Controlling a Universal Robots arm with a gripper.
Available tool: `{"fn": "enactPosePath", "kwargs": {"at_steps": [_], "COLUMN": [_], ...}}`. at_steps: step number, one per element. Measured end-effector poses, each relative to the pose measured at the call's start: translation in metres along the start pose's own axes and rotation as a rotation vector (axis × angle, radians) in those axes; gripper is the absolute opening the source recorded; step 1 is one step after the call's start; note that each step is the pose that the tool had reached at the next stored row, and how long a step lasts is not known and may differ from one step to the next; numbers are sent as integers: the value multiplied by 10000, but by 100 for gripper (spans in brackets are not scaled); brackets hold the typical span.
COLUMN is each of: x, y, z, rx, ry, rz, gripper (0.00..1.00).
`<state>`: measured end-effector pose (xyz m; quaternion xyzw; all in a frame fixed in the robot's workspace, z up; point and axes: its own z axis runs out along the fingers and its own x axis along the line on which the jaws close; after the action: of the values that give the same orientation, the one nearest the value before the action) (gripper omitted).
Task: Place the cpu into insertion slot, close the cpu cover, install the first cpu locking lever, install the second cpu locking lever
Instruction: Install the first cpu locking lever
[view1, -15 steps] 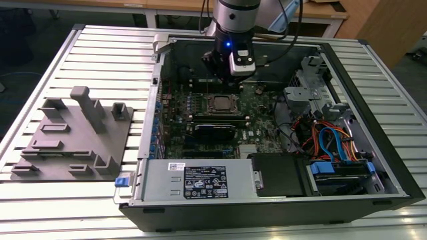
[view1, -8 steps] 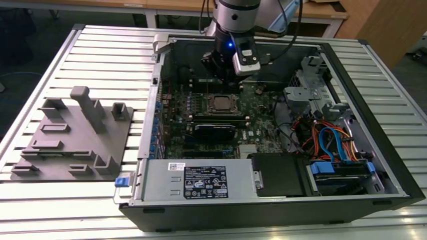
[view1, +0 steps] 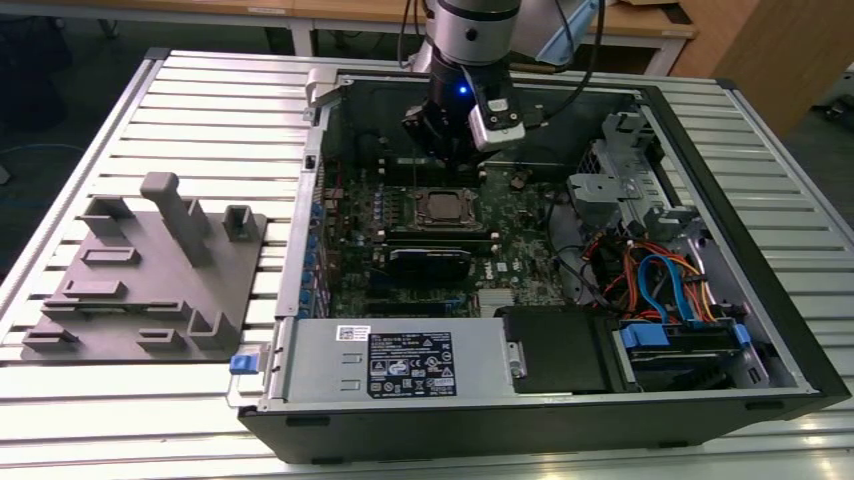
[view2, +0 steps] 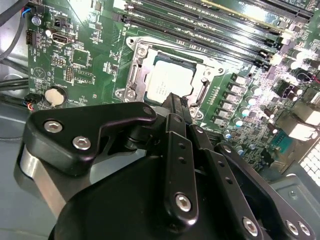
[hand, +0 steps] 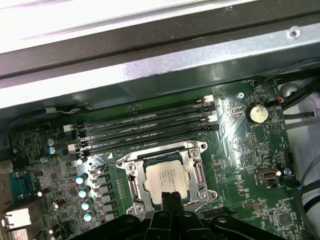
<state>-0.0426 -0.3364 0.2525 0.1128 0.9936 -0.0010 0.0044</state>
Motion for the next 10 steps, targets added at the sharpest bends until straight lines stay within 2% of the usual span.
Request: {"fn": "enactPosePath", "kwargs": {"at_steps": [6, 10], "x": [0, 1], "y": [0, 0], "z": [0, 1], "rx": [0, -5], "ry": [0, -2], "rz": [-72, -612], "gripper": [10, 10]}}
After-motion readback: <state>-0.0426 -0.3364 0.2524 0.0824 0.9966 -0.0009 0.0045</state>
